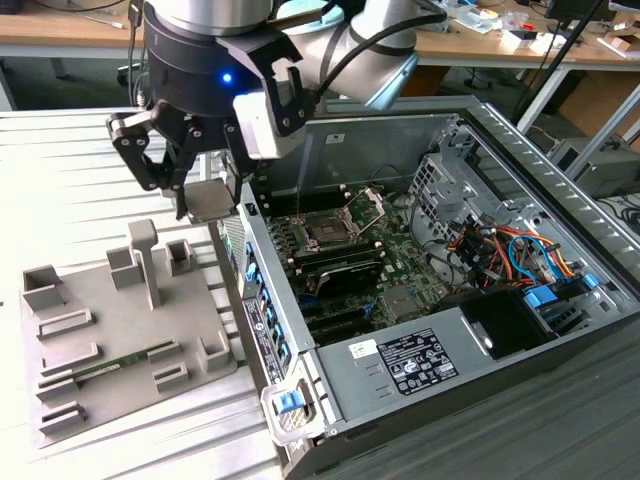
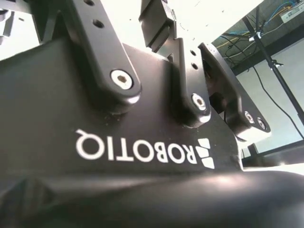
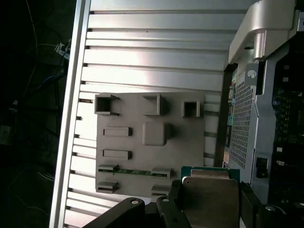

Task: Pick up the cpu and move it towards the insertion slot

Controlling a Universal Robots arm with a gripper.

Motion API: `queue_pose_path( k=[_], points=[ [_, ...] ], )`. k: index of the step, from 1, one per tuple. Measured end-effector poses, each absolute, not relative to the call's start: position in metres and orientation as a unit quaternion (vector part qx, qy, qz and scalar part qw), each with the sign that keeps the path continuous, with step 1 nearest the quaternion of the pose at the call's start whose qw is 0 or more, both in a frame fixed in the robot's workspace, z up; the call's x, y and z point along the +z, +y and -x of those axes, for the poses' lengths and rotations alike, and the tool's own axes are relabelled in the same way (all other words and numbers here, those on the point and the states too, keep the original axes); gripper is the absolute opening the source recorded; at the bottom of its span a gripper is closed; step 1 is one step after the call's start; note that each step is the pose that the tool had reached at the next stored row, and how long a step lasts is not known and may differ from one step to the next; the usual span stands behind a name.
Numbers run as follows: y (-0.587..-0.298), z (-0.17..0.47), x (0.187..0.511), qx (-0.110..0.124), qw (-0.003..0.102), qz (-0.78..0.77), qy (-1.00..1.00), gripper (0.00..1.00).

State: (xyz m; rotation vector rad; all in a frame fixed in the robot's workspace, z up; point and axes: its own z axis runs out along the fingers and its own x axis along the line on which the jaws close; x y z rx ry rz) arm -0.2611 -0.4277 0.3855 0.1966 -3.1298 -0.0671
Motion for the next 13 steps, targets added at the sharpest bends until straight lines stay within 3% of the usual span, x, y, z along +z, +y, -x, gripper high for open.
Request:
queue_pose_path(
  k=[13],
  points=[
    [-0.428, 0.230, 0.386, -0.021, 0.003, -0.063, -0.998, 0.55]
  ],
)
